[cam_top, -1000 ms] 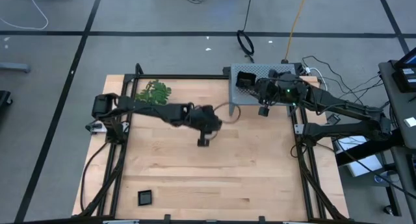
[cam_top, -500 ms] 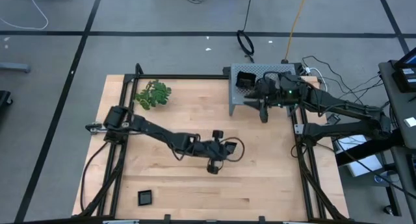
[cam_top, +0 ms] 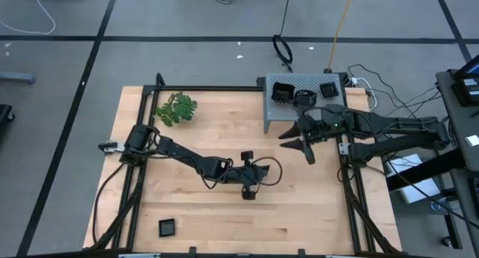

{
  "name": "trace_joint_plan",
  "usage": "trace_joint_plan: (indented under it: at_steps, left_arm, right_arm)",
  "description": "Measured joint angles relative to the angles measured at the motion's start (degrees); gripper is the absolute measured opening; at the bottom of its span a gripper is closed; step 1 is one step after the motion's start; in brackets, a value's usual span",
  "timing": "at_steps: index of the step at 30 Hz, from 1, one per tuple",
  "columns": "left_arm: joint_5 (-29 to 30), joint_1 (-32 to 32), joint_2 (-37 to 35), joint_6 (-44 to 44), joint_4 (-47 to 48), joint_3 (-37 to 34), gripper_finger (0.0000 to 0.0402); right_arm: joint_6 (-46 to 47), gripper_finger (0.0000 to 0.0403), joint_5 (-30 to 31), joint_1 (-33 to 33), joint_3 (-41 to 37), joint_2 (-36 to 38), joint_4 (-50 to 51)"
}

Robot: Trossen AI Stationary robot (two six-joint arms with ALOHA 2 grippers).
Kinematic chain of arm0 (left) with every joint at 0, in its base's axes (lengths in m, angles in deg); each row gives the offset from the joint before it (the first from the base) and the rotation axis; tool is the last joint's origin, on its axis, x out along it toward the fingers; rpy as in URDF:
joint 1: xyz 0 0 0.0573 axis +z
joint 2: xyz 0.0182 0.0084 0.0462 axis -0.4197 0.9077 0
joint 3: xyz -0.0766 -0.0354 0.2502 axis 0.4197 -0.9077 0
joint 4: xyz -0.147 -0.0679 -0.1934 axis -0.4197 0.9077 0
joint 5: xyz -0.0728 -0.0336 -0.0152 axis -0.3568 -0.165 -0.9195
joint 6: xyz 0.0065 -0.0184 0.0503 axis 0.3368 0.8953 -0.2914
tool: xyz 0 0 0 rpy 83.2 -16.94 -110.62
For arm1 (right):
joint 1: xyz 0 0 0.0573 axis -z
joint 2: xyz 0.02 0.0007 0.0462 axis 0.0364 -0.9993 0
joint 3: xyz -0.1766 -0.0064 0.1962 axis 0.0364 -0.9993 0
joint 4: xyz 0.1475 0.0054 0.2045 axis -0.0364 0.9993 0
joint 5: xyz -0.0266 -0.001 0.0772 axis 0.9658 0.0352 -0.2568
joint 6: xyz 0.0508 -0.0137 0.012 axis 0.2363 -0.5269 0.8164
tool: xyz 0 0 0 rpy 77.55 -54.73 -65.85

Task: Pick & Place Mini shaped plates
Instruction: Move the square plate to the center of the table

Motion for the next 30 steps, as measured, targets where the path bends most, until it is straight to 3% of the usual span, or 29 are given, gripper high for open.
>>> trace_joint_plan:
  at_steps: [8,16,19,24,30]
  left_arm:
    - [-1.1,1.6,0.0,5.0,1.5,0.0,0.0041]
    - [-2.0,1.9,-2.8,24.6,2.4,0.0,0.0043]
    - [-9.0,1.3,-5.3,32.3,4.6,0.0,0.0042]
    - [-31.7,-0.1,-8.9,47.2,8.8,0.0,0.0042]
    - [-47.3,-8.3,-11.6,61.7,12.3,0.0,0.0042]
  right_arm:
    - [0.6,0.0116,6.2,-4.5,0.0,0.0,0.0]
    - [0.6,0.0116,6.3,-6.4,0.0,0.0,0.0]
    - [0.9,0.0116,6.3,-6.5,0.0,0.0,0.3]
    - [2.3,0.0116,6.3,-6.5,0.0,0.0,0.5]
    - [2.2,0.0116,6.1,-6.5,-0.1,0.0,1.0]
